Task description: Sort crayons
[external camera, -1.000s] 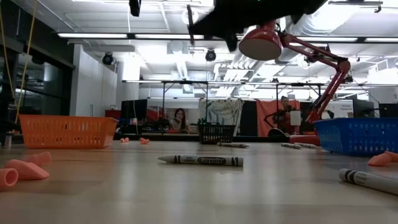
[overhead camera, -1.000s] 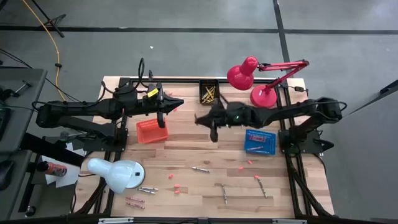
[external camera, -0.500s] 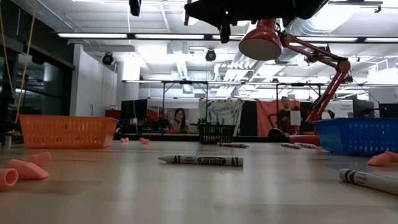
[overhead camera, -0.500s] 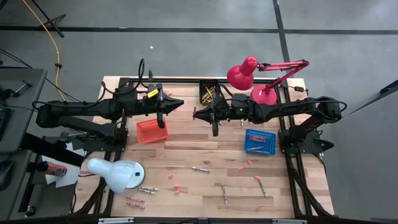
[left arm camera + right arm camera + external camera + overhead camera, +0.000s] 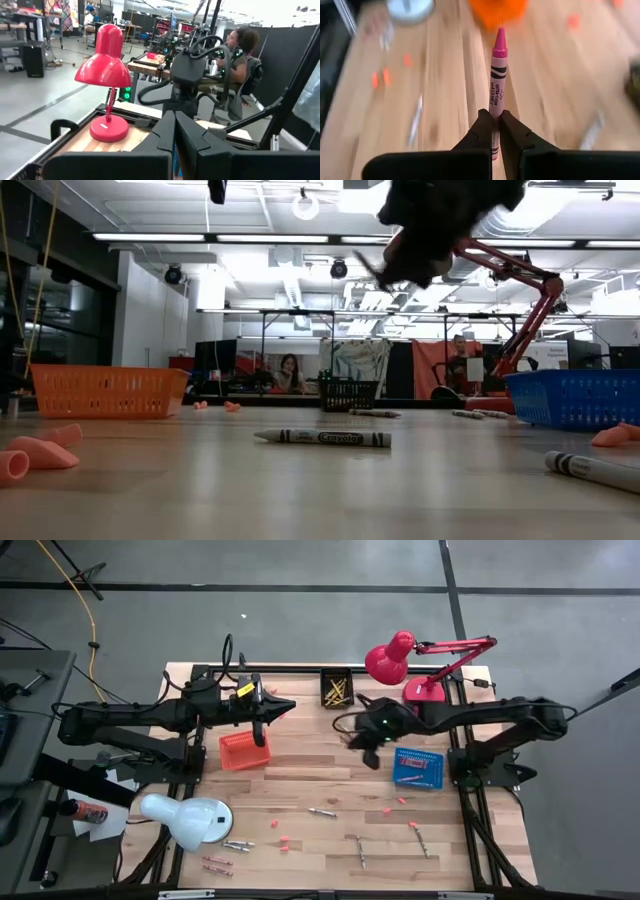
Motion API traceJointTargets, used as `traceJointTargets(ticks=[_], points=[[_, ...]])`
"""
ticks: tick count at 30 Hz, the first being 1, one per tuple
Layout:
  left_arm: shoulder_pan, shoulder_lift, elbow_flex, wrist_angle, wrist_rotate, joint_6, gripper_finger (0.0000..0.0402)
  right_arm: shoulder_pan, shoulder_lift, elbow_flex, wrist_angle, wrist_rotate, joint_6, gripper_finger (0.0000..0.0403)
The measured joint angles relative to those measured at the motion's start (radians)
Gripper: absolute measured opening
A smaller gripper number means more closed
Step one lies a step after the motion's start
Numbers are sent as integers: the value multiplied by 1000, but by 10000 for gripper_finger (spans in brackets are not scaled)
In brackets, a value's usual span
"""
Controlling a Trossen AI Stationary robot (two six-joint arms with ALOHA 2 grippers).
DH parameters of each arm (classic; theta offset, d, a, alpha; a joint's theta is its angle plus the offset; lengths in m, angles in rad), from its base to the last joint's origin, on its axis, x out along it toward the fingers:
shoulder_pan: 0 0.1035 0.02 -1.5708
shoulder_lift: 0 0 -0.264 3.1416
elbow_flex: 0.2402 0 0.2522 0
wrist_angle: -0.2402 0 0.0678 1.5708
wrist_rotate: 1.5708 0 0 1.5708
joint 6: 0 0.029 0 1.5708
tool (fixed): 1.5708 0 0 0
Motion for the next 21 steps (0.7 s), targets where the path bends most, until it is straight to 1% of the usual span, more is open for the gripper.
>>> traceJointTargets(ticks=[3,5,7,11,13,15,18,21], points=[[1,0,0,0,-12,12,0,28,-75,-13,-191,3,-2,0],[2,0,0,0,-22,12,0,49,-151,-71,-225,3,35,0],[2,0,0,0,-24,17,0,70,-251,-162,-235,21,122,0],[2,0,0,1,-26,21,0,134,-481,-364,-258,99,352,0],[2,0,0,0,-29,21,0,161,-587,-441,-280,141,454,0],[2,0,0,1,-39,21,0,178,-667,-493,-308,176,522,0],[2,0,0,1,-39,20,0,189,-722,-531,-342,180,561,0],[2,0,0,1,-40,21,0,194,-705,-536,-404,178,562,0]])
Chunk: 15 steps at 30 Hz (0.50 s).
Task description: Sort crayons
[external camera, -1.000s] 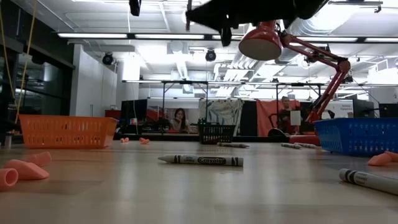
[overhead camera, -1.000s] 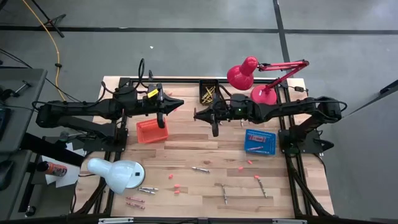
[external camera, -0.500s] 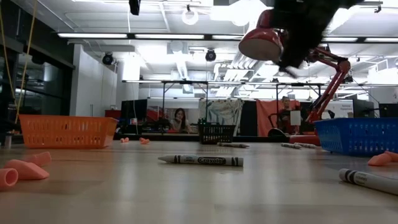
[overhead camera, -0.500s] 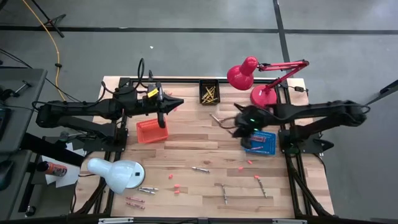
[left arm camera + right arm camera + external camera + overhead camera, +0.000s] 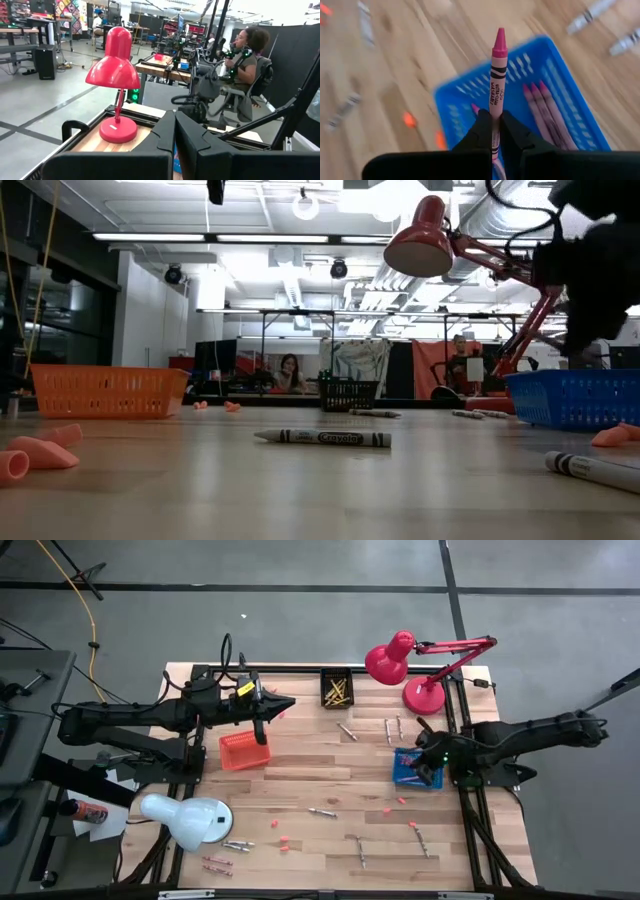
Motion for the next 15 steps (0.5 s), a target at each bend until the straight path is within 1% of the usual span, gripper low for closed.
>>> traceJointTargets(ticks=[5,11,15], points=[[0,0,0,0,-3,0,0,1,95,0,-79,-13,-36,0],[0,0,0,2,-4,0,0,1,234,0,-73,-29,-89,0],[0,0,0,2,-4,-1,0,1,289,0,-70,-47,-98,7]])
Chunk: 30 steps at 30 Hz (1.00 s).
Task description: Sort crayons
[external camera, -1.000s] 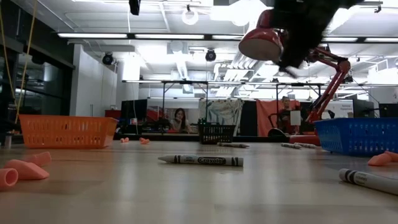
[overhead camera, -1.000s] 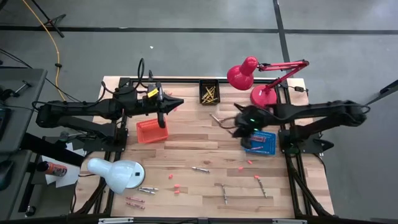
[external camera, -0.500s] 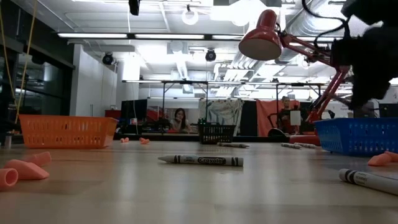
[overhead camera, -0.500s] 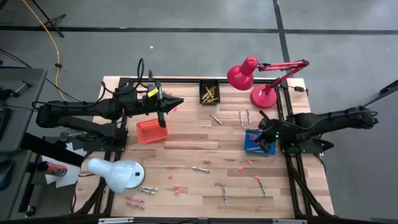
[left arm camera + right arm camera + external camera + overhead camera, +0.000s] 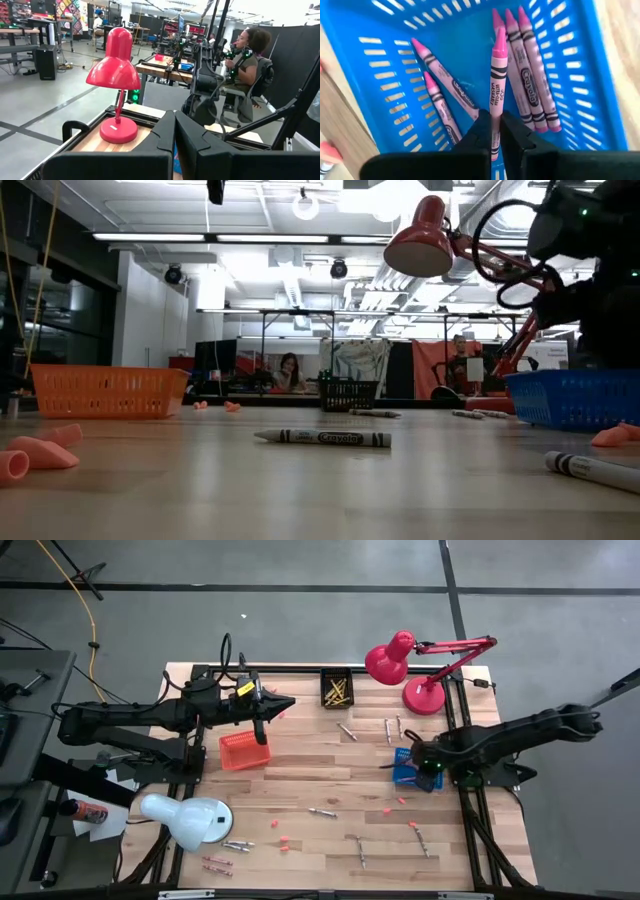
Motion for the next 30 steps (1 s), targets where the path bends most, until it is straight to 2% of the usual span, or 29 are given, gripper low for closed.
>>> traceJointTargets(ticks=[4,9,15,20,24,27,30], points=[[0,0,0,0,0,0,0,0,12,0,-1,-33,43,34],[0,0,0,0,0,0,0,0,12,61,-50,-31,36,96],[0,0,0,0,0,0,0,0,12,214,-178,-4,-63,175],[0,0,0,-2,0,0,0,0,3,363,-217,5,-90,204],[0,0,0,-9,36,-8,0,0,-10,436,-80,130,-89,204],[-2,0,0,-35,119,-59,0,0,-15,439,124,231,-89,202],[-7,-1,0,-76,201,-79,0,0,-8,438,285,271,-115,200]])
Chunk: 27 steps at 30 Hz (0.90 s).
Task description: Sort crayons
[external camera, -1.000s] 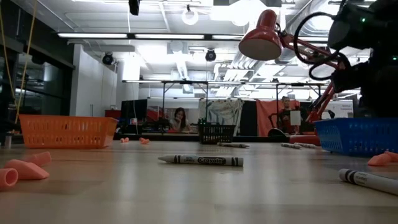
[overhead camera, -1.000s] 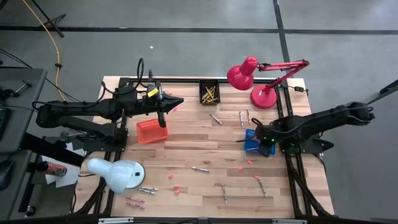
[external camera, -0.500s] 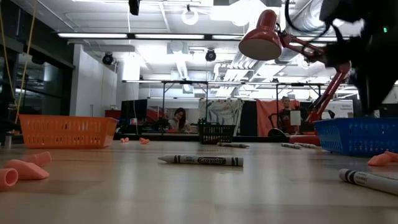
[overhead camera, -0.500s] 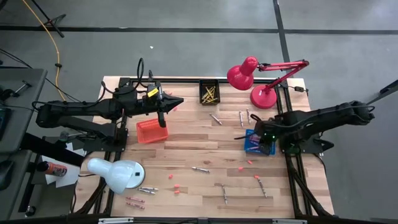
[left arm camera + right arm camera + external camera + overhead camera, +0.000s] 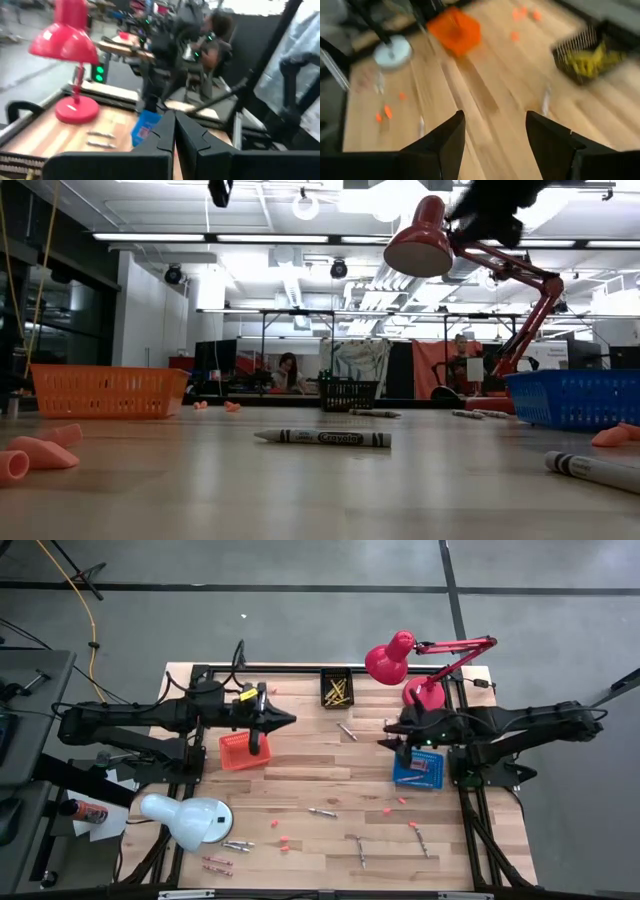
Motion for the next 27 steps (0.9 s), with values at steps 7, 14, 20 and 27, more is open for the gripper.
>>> traceJointTargets(ticks=[7,14,20,27], points=[[-14,-1,0,-36,-5,0,0,-7,1,-2,85,4,-42,200],[7,125,143,-193,35,-77,0,-8,1,-2,79,62,-35,199],[-79,417,485,-674,139,59,0,-9,1,-2,76,90,-52,199],[-238,713,827,-1130,120,228,0,-9,1,-2,50,96,-61,199]])
